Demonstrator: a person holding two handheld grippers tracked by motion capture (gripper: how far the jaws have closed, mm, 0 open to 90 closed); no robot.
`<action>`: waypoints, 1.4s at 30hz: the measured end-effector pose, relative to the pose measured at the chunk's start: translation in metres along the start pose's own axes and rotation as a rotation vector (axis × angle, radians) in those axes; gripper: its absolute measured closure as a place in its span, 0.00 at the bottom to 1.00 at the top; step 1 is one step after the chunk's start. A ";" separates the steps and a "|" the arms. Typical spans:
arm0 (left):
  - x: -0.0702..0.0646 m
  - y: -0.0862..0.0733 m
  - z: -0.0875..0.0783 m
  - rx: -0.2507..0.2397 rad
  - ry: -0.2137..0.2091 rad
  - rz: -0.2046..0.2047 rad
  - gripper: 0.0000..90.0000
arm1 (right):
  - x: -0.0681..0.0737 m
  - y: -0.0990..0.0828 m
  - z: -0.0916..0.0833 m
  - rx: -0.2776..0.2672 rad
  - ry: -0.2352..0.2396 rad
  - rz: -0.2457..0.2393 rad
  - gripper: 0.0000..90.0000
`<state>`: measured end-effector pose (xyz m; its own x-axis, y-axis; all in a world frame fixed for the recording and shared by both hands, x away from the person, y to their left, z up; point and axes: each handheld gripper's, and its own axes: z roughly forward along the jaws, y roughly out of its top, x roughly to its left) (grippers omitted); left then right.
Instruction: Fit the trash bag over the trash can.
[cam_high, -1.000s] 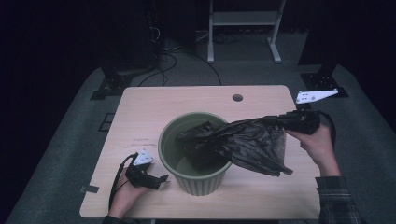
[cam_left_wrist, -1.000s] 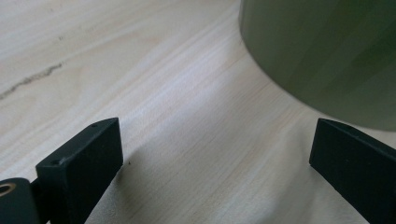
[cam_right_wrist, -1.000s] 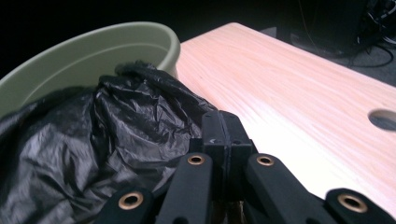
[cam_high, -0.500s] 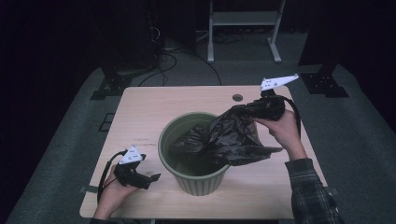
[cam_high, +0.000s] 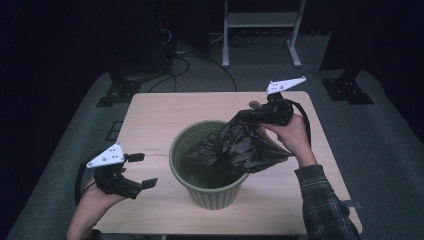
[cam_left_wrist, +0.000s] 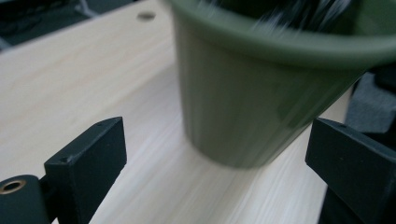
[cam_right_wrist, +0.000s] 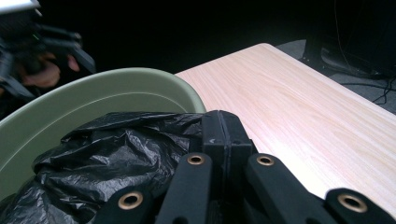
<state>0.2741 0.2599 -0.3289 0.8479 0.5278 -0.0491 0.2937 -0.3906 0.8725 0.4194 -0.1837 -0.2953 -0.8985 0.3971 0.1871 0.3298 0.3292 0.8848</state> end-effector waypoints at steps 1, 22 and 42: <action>-0.002 0.008 0.000 -0.006 -0.009 0.010 0.05 | 0.000 0.000 0.000 0.001 -0.001 -0.002 1.00; -0.014 0.118 0.082 -0.032 -0.114 0.130 0.24 | 0.007 0.009 -0.004 -0.013 0.013 -0.024 1.00; -0.018 0.141 0.153 0.178 -0.168 0.169 0.94 | 0.014 0.013 -0.009 -0.030 0.019 -0.041 0.90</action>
<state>0.3682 0.0800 -0.2798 0.9483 0.3175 -0.0030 0.2020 -0.5961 0.7771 0.4083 -0.1820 -0.2774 -0.9165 0.3673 0.1581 0.2838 0.3189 0.9043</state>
